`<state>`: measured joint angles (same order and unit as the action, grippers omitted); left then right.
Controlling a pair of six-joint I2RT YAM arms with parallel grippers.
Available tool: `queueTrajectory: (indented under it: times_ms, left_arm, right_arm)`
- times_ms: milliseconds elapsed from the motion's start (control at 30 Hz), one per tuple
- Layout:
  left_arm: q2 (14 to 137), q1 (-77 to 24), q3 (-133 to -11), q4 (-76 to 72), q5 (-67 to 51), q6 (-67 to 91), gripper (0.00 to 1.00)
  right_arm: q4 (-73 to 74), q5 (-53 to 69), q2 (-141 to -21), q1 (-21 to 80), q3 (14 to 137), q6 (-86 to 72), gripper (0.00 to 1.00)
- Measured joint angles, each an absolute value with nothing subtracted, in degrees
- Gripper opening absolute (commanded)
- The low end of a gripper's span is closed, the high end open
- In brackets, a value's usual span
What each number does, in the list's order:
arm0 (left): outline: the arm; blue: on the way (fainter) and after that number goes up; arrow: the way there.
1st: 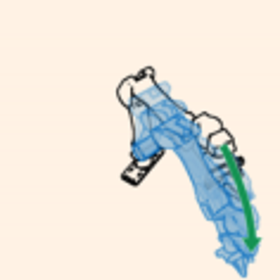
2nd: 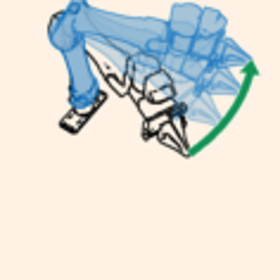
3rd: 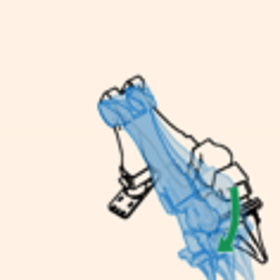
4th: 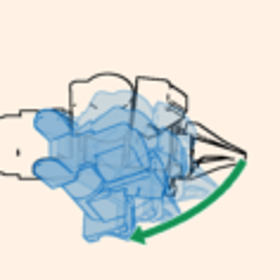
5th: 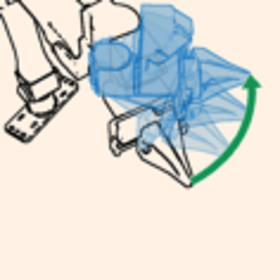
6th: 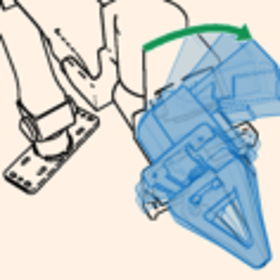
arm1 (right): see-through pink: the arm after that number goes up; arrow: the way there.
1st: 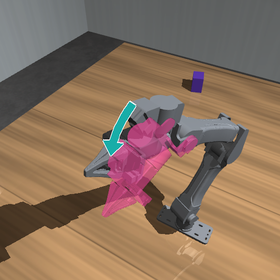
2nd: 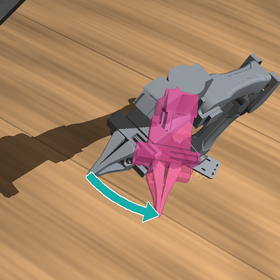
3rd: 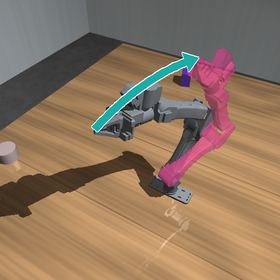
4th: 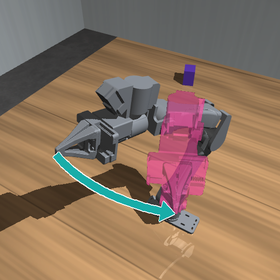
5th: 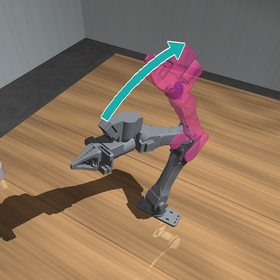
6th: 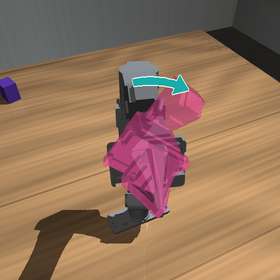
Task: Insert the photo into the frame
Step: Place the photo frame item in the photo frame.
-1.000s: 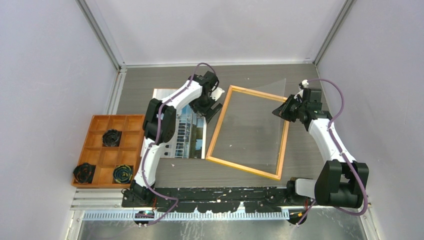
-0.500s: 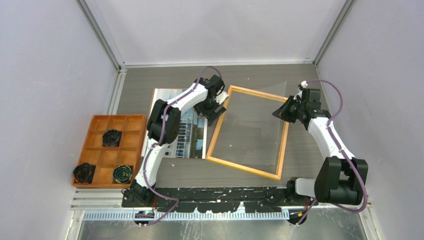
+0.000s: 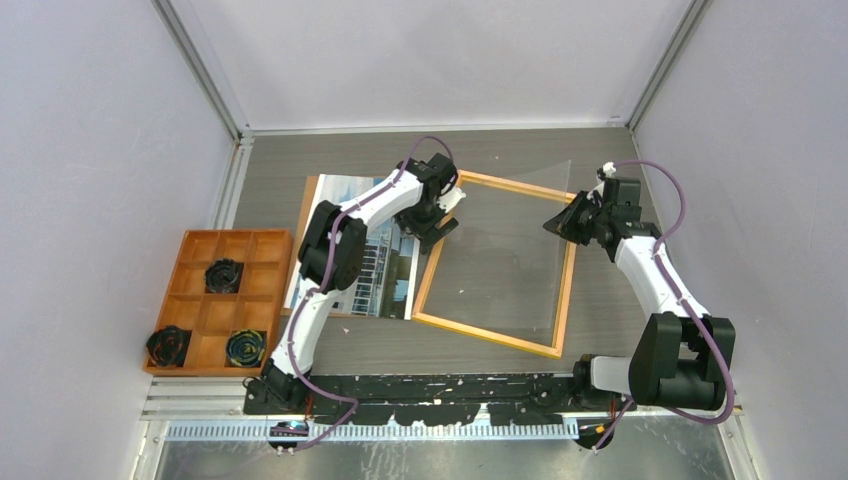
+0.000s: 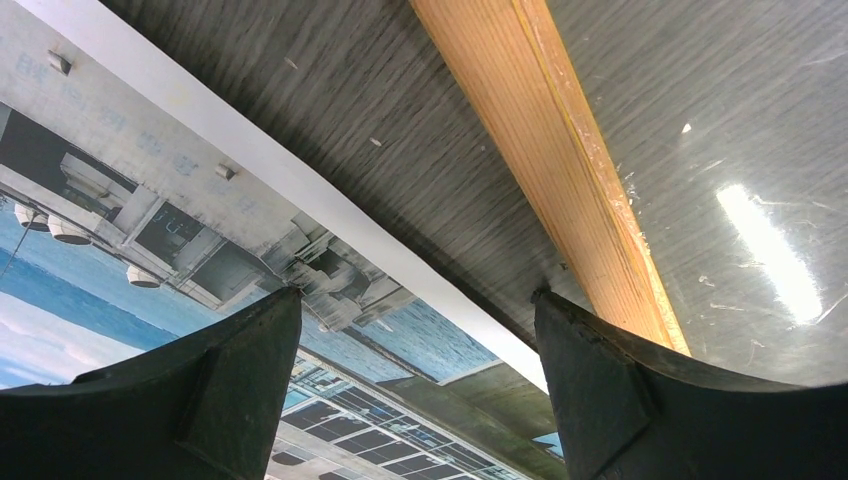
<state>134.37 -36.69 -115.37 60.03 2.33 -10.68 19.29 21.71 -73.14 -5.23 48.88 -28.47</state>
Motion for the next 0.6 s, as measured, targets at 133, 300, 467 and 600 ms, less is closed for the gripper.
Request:
queueTrajectory:
  times_ms: [133, 300, 467, 600]
  left_arm:
    - [134.37, -36.75, -115.37, 59.99, 2.37, -10.98, 0.87]
    - [134.37, -36.77, -115.37, 59.99, 2.39, -11.00, 0.87]
    - [134.37, -36.82, -115.39, 59.99, 2.57, -11.05, 0.87]
    - [134.34, -36.82, -115.37, 59.99, 2.70, -11.05, 0.87]
  right_arm:
    - [18.52, 21.50, -73.17, -5.32, 48.27, -28.67, 0.01]
    - [17.72, 21.56, -73.58, -5.32, 48.25, -28.64, 0.01]
    - [17.12, 21.98, -74.37, -5.34, 48.21, -28.64, 0.02]
    - [16.64, 22.06, -75.29, -5.41, 48.10, -28.82, 0.24]
